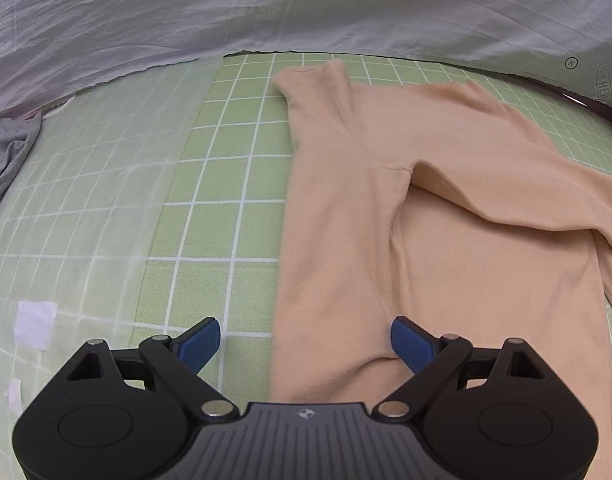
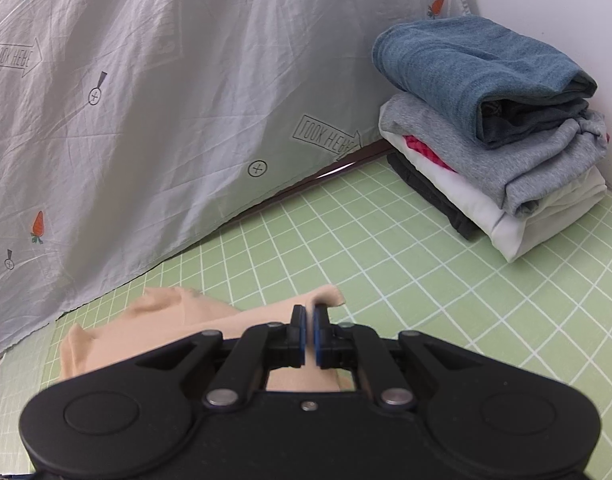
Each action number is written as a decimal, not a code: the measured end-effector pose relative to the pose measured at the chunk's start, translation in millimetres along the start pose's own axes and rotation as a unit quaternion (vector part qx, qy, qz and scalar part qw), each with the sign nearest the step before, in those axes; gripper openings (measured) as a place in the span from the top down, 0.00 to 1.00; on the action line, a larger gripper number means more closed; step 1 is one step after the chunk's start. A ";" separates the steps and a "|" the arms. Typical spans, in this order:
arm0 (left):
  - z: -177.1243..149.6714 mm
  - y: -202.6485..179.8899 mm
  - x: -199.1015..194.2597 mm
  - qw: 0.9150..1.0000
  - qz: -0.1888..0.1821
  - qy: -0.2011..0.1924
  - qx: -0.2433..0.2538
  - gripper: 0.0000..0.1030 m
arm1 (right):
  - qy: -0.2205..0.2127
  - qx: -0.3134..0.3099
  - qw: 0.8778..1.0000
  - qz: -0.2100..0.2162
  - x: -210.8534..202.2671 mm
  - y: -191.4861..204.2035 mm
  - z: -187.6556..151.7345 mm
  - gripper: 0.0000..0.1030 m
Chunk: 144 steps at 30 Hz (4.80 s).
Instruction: Fold clothes
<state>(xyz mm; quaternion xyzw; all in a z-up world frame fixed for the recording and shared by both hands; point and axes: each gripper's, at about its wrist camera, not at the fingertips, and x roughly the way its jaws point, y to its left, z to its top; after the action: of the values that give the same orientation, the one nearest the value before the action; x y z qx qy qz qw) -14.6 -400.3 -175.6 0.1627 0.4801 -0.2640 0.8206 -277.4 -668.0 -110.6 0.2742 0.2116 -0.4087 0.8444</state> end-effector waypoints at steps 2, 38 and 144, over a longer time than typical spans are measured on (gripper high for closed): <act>-1.4 3.3 -4.3 1.000 -0.002 -0.003 -0.007 0.10 | 0.000 -0.015 1.000 0.022 -5.0 9.7 -1.9 0.96; 4.4 -140.7 -33.3 0.996 -0.076 -0.036 0.030 0.10 | 0.096 -0.093 0.991 -0.026 8.8 -80.8 -39.8 0.00; -60.7 28.4 -90.8 0.998 -0.052 0.002 -0.046 0.20 | 0.098 -0.017 0.976 -0.195 -49.6 -63.3 -113.5 0.00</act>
<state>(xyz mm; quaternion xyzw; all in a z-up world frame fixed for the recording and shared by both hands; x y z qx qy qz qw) -76.8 -320.7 -125.5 0.1002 0.5010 -0.2834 0.8116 -372.1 -600.0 -186.3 0.2523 0.3494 -0.5332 0.7280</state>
